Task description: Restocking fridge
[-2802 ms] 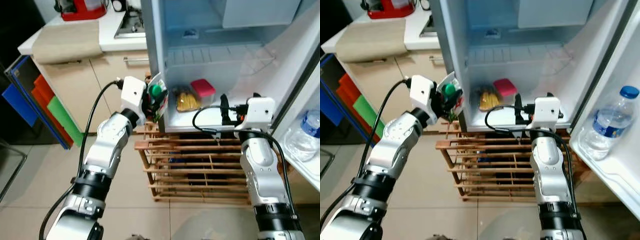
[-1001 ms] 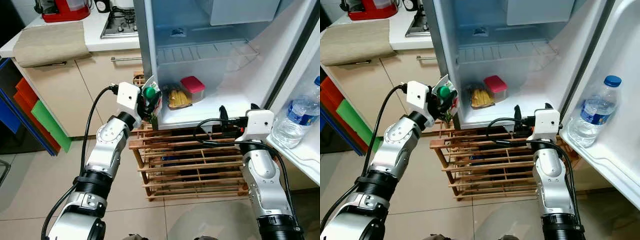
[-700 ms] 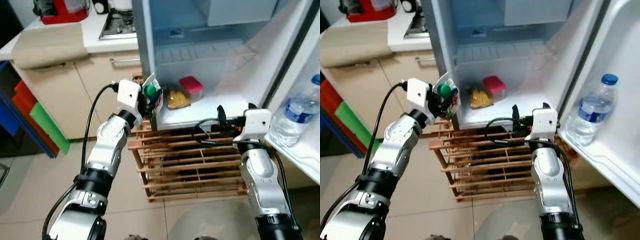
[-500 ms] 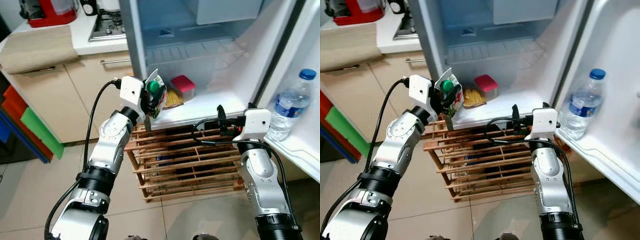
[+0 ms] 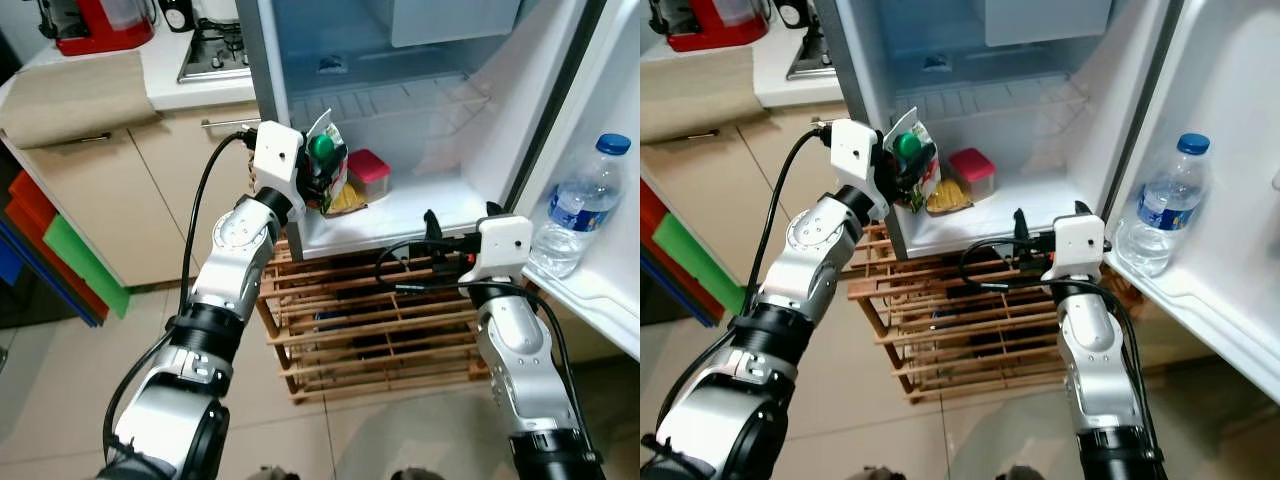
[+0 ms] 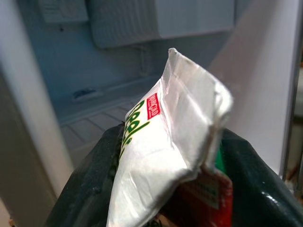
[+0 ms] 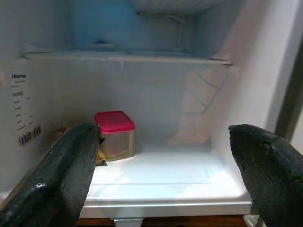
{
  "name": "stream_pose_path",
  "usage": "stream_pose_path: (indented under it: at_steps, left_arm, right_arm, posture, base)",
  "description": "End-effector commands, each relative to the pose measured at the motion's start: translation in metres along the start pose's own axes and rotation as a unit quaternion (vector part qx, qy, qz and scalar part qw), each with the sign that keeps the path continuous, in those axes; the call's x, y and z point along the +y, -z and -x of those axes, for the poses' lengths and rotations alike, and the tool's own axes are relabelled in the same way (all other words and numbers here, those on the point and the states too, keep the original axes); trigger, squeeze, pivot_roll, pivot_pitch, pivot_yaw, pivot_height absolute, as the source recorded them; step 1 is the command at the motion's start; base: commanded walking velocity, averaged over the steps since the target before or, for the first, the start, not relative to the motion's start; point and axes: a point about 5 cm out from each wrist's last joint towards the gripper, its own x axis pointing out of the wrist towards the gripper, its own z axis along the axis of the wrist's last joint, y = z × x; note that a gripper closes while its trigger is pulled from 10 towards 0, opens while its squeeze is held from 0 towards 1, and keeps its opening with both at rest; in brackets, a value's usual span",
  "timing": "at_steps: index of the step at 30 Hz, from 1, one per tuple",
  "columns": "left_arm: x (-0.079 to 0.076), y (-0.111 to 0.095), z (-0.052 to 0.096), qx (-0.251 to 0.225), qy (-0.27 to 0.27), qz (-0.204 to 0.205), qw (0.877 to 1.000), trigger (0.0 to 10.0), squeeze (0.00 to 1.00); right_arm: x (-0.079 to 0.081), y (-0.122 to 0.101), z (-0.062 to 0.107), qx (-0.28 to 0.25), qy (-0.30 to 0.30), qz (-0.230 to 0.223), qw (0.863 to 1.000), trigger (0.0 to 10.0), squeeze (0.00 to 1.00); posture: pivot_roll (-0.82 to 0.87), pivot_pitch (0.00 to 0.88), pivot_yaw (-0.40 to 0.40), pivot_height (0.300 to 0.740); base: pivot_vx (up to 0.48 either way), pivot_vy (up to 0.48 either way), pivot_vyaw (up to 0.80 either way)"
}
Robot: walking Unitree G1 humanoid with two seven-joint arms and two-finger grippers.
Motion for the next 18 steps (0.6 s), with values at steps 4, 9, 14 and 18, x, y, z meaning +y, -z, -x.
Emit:
stream_pose_path:
  at_steps: [4, 9, 14, 18]
  left_arm:
    - [-0.005, 0.005, -0.001, 0.010, 0.010, 0.004, 1.000, 10.0, 0.00]
    - [-0.027, 0.005, -0.003, 0.001, 0.066, 0.016, 0.998, 10.0, 0.00]
    - [-0.031, 0.002, -0.008, -0.006, 0.059, 0.037, 0.998, 10.0, 0.00]
    - [-0.029, 0.003, -0.009, -0.003, 0.046, 0.052, 0.998, 10.0, 0.00]
  right_arm:
    - [-0.003, 0.001, 0.006, 0.011, 0.012, -0.006, 1.000, 10.0, 0.00]
    - [-0.006, -0.003, 0.005, 0.006, 0.024, 0.000, 1.000, 10.0, 0.00]
    - [-0.002, -0.006, 0.004, 0.002, 0.012, 0.007, 1.000, 10.0, 0.00]
    - [-0.002, -0.006, 0.004, 0.002, 0.010, 0.007, 1.000, 10.0, 0.00]
  posture:
    - [-0.19, 0.000, 0.136, 0.671]
    - [-0.19, 0.000, 0.133, 0.671]
    - [-0.19, 0.000, 0.128, 0.671]
    - [-0.19, 0.000, 0.124, 0.671]
  base:
    - [0.000, 0.000, -0.48]
    - [0.192, 0.000, -0.31]
    - [0.476, 0.000, 0.00]
    - [0.438, 0.068, 0.00]
